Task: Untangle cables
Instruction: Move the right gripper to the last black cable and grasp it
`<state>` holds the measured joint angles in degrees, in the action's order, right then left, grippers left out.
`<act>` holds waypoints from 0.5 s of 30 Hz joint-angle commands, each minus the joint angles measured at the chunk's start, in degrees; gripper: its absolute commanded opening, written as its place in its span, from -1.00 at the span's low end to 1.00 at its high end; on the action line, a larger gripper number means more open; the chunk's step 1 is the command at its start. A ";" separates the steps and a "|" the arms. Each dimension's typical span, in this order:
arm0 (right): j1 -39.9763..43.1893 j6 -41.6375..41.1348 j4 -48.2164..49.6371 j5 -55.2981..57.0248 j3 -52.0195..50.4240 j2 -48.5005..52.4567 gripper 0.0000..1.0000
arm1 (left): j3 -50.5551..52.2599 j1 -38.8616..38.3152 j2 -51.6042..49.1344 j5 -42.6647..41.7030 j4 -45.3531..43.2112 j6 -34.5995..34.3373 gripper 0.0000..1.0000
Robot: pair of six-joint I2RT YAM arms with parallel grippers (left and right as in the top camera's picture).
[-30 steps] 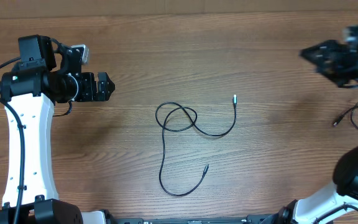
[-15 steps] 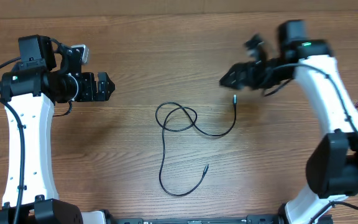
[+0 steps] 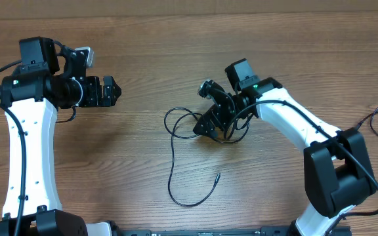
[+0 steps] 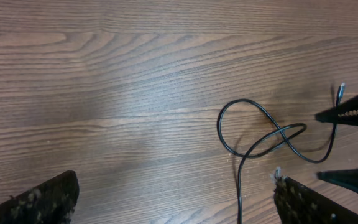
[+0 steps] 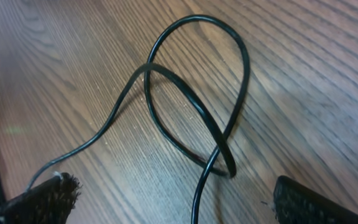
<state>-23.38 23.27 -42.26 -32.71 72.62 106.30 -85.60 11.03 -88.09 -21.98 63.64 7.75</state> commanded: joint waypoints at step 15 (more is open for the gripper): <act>-0.52 0.57 16.79 -3.56 -9.70 -0.35 0.83 | -0.92 0.15 0.02 0.13 -0.02 1.25 1.00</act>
<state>-23.68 23.77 -26.48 -33.06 63.75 106.30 -85.60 11.03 -88.09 -21.98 63.64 7.75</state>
